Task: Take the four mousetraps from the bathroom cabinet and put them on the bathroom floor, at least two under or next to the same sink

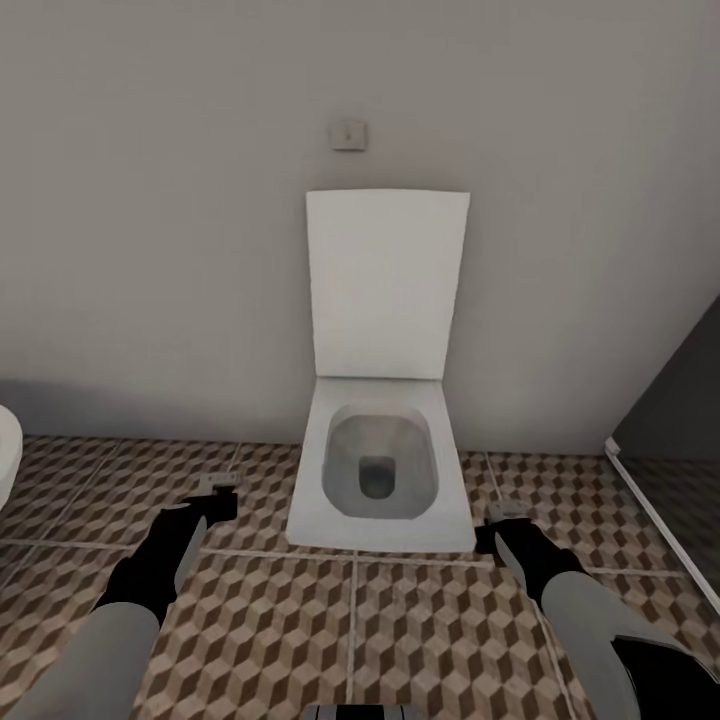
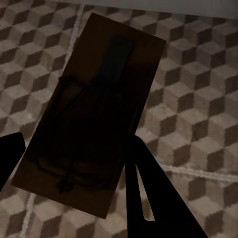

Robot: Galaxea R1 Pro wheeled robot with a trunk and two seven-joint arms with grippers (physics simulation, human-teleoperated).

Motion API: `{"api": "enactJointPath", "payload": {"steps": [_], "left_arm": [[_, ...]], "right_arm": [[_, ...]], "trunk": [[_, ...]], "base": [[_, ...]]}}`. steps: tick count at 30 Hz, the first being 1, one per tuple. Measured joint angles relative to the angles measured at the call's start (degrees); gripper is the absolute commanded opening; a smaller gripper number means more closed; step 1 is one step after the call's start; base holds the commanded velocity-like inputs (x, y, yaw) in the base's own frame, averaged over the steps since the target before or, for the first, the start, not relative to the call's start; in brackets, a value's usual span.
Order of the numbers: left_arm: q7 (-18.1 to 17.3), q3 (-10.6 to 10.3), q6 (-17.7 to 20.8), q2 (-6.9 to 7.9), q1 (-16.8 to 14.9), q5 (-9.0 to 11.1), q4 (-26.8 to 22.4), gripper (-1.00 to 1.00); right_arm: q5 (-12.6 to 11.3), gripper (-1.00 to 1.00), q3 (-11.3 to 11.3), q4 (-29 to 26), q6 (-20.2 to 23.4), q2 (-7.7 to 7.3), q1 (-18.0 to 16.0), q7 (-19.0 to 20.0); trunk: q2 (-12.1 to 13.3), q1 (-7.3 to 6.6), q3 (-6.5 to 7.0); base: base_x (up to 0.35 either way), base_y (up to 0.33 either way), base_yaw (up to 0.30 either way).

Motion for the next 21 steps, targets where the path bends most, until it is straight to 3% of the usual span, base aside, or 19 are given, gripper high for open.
{"api": "enactJointPath", "payload": {"steps": [11,21], "left_arm": [[0.0,0.07,0.14,0.0,0.0,0.0,-0.01,-1.0],[-0.02,0.08,0.34,-0.01,0.0,-0.01,0.0,-1.0]], "right_arm": [[0.23,-1.0,0.21,-0.07,0.01,-0.17,0.01,0.67],[0.37,-1.0,0.33,-0.22,0.18,-0.17,0.02,0.2]], "trunk": [[0.0,0.01,0.0],[0.0,0.01,0.0]], "base": [[0.009,0.007,-0.01],[0.0,0.0,-0.178]]}}
